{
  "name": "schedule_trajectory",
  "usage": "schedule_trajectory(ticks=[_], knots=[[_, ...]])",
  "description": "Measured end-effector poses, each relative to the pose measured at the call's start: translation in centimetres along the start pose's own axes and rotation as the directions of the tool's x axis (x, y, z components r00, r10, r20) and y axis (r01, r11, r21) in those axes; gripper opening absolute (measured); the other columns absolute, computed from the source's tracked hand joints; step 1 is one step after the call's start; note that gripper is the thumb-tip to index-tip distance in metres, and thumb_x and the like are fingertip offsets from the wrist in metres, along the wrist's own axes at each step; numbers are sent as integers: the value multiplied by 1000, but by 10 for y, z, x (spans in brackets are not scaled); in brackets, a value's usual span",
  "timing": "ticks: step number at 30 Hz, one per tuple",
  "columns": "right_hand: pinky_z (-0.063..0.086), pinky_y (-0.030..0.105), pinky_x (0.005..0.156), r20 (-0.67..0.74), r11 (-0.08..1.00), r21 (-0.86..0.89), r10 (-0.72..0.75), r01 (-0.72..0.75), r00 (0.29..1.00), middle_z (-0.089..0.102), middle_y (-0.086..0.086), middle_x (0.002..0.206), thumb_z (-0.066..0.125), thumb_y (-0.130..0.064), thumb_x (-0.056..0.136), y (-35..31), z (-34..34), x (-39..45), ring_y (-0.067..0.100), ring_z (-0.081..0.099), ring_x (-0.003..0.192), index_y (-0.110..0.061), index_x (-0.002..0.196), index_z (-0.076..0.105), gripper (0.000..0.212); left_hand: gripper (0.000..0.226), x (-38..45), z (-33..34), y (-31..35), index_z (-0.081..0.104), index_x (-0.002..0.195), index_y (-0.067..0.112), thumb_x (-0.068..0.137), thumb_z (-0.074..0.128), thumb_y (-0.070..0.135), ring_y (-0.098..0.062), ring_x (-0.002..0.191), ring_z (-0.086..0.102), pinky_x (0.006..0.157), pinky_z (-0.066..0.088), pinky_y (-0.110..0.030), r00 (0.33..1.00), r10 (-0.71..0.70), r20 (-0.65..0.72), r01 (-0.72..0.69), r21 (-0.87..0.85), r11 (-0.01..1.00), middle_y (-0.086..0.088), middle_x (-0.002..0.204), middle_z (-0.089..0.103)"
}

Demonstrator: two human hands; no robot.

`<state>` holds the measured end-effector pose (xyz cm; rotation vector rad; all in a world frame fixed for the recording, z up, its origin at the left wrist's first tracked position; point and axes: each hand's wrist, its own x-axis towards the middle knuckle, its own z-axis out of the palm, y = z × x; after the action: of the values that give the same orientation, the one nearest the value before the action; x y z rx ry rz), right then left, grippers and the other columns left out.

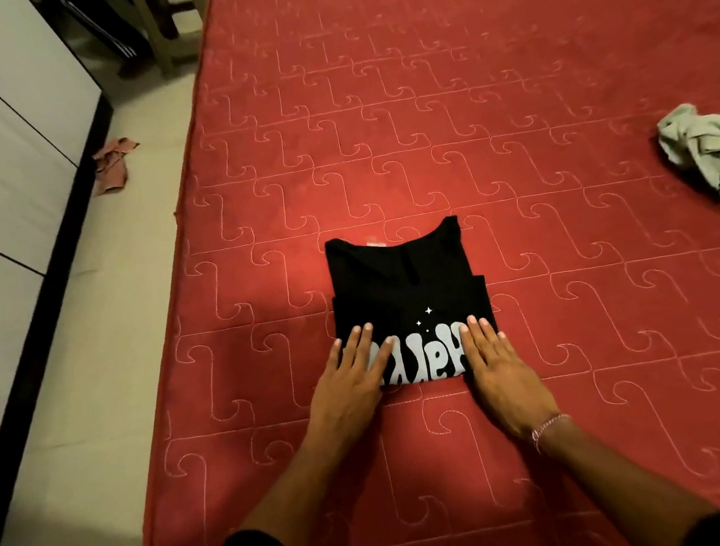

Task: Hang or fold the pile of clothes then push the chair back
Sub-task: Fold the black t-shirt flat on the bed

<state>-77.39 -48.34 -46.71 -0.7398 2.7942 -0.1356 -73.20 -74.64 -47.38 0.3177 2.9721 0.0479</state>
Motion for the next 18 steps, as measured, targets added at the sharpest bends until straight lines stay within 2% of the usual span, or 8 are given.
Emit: schedule_trajectory(ticks=[2,5,6,8,10,12,15,18], knots=[[3,45,126,23,999,-33,8,-7,1000,-25,20,159,25,15,89,-7,-12,-4,32,-16,151,1,152,-19,77,73,-4,-10,5,-9,159,22,105,41,19,-31,153,-10,125,3,-48,998,-35,56,36,-5,999,-16,162,-14],[-1,38,125,84,996,-86,-9,16,996,-20,18,161,29,12,95,-14,-30,-21,28,-10,154,-2,155,-15,76,66,-15,-31,14,-3,159,17,107,37,21,-29,154,-5,126,6,-46,995,-41,88,45,-38,998,-16,166,-5],[5,37,125,70,998,-56,-22,26,997,-9,18,164,32,7,99,-16,-35,-29,28,1,155,-4,158,-7,71,64,-24,-38,16,1,159,14,106,37,22,-29,154,0,126,7,-44,996,-27,86,32,-63,997,-15,166,1],[36,37,117,46,999,31,-13,12,999,32,15,159,40,-14,105,-14,-41,-46,28,40,144,-8,156,23,54,56,-44,-45,18,25,155,9,104,42,23,-29,149,26,124,18,-42,999,-23,42,31,-209,977,-15,160,30],[56,33,85,-24,997,80,5,-3,1000,66,2,123,45,-33,102,-13,-48,-66,19,66,104,-20,136,47,36,36,-66,-50,19,55,131,14,96,54,23,-22,113,58,103,47,-42,985,-139,-105,82,-425,902,-7,123,63],[48,28,62,-165,979,205,46,-12,985,68,-6,92,52,-33,99,-13,-51,-84,15,64,74,-25,113,56,17,19,-83,-58,23,63,108,17,90,66,24,-10,76,59,69,53,-31,937,-283,-204,116,-582,805,4,88,65],[41,19,54,-252,887,462,130,1,959,62,-11,80,56,-27,101,-15,-58,-97,9,57,63,-26,99,53,3,9,-90,-68,28,68,90,17,85,75,20,-4,57,57,50,44,-16,851,-484,-204,165,-772,614,11,70,62],[48,24,51,-275,774,631,287,-53,918,63,-11,77,49,-36,102,-17,-60,-87,7,58,59,-23,110,57,17,22,-81,-73,29,64,77,11,88,74,28,-6,52,53,46,43,-23,783,-611,-113,227,-863,451,4,63,60]])
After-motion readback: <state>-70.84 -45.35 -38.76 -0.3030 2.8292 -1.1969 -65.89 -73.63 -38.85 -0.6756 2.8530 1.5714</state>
